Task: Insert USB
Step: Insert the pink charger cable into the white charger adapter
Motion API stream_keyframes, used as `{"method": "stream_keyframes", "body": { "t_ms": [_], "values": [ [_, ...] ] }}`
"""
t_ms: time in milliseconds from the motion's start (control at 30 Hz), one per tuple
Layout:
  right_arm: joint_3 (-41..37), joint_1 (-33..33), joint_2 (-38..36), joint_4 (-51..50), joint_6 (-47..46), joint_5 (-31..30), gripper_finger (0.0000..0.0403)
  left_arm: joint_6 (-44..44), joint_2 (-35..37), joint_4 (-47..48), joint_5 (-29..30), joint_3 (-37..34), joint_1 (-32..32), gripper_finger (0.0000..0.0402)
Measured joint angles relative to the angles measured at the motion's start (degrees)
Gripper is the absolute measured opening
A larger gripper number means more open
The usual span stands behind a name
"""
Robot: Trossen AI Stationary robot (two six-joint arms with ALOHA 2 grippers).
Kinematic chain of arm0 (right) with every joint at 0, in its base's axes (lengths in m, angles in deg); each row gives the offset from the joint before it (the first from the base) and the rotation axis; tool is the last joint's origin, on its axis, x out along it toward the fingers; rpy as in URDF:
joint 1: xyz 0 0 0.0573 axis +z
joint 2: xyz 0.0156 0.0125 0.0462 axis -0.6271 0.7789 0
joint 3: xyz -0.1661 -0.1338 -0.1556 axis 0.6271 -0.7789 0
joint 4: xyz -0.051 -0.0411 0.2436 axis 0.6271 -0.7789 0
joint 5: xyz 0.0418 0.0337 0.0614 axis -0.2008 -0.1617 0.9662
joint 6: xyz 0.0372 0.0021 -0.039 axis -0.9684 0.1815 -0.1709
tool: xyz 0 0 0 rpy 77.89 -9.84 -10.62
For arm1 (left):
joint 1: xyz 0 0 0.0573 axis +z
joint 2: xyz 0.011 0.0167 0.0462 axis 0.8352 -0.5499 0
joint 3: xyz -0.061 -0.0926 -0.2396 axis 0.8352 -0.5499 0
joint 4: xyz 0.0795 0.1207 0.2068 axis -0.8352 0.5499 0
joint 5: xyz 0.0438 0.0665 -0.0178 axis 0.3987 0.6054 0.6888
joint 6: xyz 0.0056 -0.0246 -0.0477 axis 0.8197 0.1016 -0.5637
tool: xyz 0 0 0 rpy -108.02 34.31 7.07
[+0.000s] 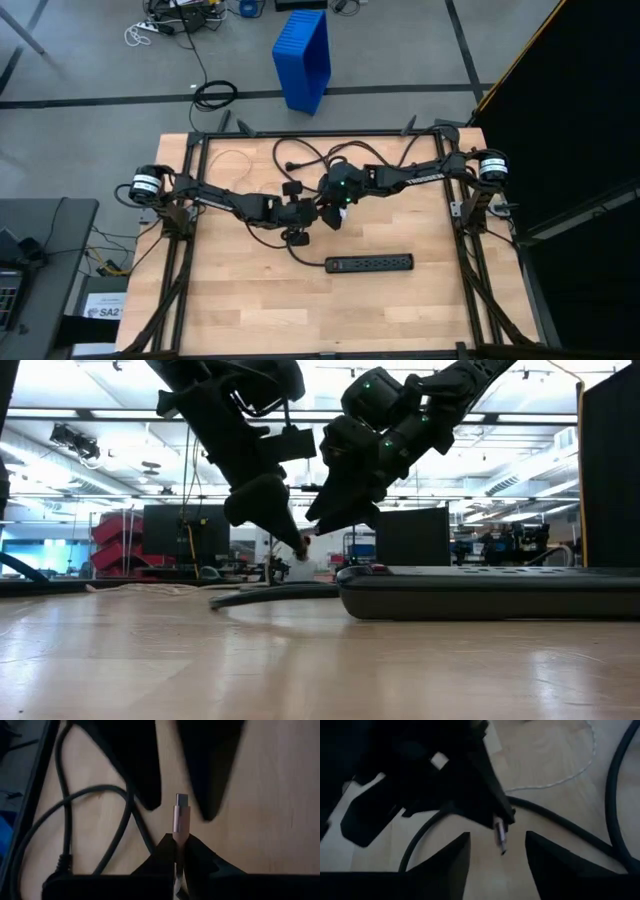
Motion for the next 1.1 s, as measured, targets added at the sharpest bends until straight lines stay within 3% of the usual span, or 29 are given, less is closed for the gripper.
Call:
{"method": "stream_keyframes", "body": {
  "t_ms": [367, 733, 1100],
  "values": [
    [-1.3, -0.2, 0.0, 1.6, 0.0, 0.6, 0.0111, 1.6, 0.0, -2.2, 2.5, 0.0, -1.2, 0.0000],
    [-7.8, -0.7, 0.0, 15.1, -1.0, 3.9, 0.0059, 1.6, -0.1, -2.1, 2.3, 0.0, -1.2, 0.0000],
    [-8.2, -1.0, 0.0, 16.0, -0.4, 4.3, 0.0032, 1.6, -0.1, -1.6, 2.0, 0.0, -1.2, 0.0000]
  ]
}}
